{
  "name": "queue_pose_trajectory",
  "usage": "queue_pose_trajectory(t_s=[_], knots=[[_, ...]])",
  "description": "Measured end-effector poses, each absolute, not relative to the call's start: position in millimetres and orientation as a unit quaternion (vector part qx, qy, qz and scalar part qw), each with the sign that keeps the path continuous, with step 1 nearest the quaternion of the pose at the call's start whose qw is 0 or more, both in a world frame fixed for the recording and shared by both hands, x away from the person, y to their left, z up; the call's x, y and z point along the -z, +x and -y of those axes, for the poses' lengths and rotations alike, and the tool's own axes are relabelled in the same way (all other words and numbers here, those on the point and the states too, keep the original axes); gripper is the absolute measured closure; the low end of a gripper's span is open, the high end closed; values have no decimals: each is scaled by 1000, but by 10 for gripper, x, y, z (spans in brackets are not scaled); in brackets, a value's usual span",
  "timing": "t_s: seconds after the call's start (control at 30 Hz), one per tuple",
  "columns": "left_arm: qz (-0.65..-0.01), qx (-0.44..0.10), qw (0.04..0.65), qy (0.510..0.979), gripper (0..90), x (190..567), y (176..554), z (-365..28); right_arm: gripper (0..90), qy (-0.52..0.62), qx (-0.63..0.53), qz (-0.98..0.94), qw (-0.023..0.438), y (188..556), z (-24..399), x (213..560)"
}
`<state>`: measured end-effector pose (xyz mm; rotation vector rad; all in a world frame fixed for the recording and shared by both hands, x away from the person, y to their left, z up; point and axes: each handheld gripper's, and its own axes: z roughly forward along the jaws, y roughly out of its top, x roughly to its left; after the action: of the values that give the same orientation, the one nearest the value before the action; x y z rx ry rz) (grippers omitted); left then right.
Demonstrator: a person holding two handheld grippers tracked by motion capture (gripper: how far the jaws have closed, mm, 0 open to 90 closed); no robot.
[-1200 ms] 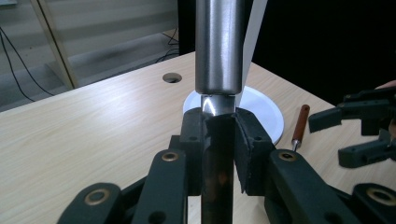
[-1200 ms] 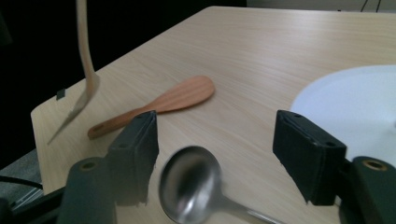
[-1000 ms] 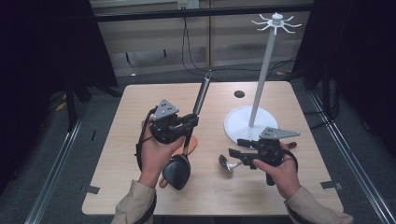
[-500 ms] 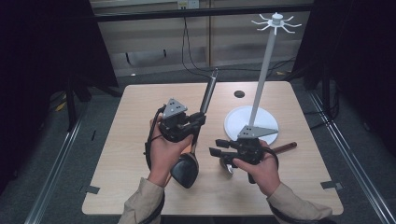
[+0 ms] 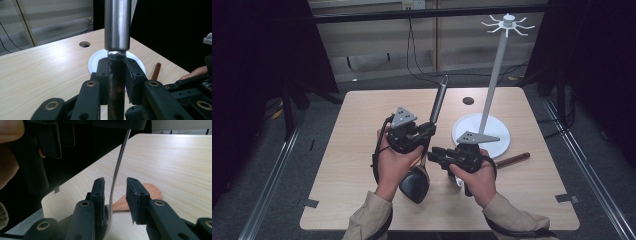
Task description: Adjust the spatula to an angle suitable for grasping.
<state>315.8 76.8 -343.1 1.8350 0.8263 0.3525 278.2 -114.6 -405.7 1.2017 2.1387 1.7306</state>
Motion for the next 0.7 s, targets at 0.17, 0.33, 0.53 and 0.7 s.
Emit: queue_pose_trajectory(t_s=[0.17, 0.33, 0.53, 0.7], knots=[[-344, -147, 522, 767, 753, 3441, 3149, -744, 719, 414, -576, -701, 72, 2813, 1128, 4066], [-344, -142, 524, 766, 752, 3437, 3124, -692, 762, 413, -587, -693, 73, 2849, 1101, 4078], [-352, -135, 525, 763, 750, 3426, 3126, -696, 883, 425, -588, -685, 71, 2875, 1084, 4104], [-340, -130, 527, 768, 740, 3409, 3116, -704, 894, 424, -588, -685, 76, 2860, 1128, 4108]])
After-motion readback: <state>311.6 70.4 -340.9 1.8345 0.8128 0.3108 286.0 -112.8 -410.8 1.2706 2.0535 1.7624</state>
